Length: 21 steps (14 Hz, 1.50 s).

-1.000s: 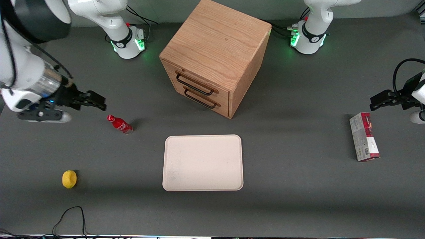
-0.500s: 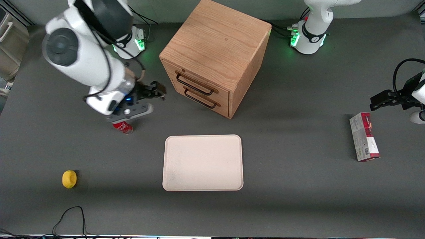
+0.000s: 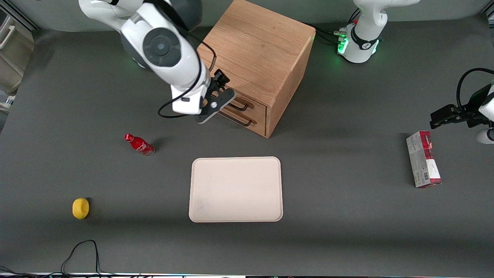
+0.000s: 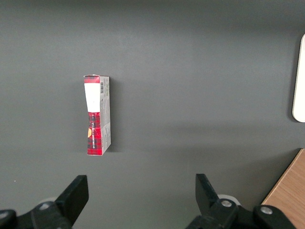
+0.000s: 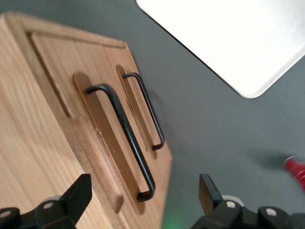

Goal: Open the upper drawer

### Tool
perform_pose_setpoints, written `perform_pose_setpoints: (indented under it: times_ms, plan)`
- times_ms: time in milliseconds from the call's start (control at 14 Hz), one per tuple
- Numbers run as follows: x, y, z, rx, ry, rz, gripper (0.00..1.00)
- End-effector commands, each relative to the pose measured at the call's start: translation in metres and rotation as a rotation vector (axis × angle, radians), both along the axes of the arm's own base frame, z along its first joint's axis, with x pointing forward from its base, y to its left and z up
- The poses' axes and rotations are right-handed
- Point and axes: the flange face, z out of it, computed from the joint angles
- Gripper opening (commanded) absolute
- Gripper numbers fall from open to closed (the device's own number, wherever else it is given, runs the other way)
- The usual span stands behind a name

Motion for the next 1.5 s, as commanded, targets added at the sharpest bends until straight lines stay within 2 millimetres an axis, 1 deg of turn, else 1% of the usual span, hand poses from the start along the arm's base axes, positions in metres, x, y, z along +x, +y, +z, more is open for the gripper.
perform_pose_setpoints:
  times_ms: [0, 357, 571, 714, 786, 857, 929, 1143, 1214, 1429]
  plan:
    - [-0.003, 0.002, -0.015, -0.010, -0.024, 0.167, 1.00]
    - [-0.005, 0.009, -0.046, 0.022, -0.048, 0.191, 1.00]
    - [-0.004, 0.009, -0.061, 0.035, -0.062, 0.200, 1.00]
    - [-0.005, 0.008, -0.066, 0.035, -0.057, 0.203, 1.00]
    - [-0.004, 0.007, -0.068, 0.035, -0.053, 0.201, 1.00]
    - [-0.003, 0.006, -0.073, 0.034, -0.043, 0.199, 1.00]
    - [0.001, 0.000, -0.080, 0.029, -0.030, 0.188, 1.00]
    - [0.006, -0.007, -0.086, 0.058, 0.005, 0.207, 1.00]
    - [0.012, -0.016, -0.091, 0.070, 0.026, 0.199, 1.00]
    - [0.013, -0.019, -0.095, 0.088, 0.047, 0.183, 1.00]
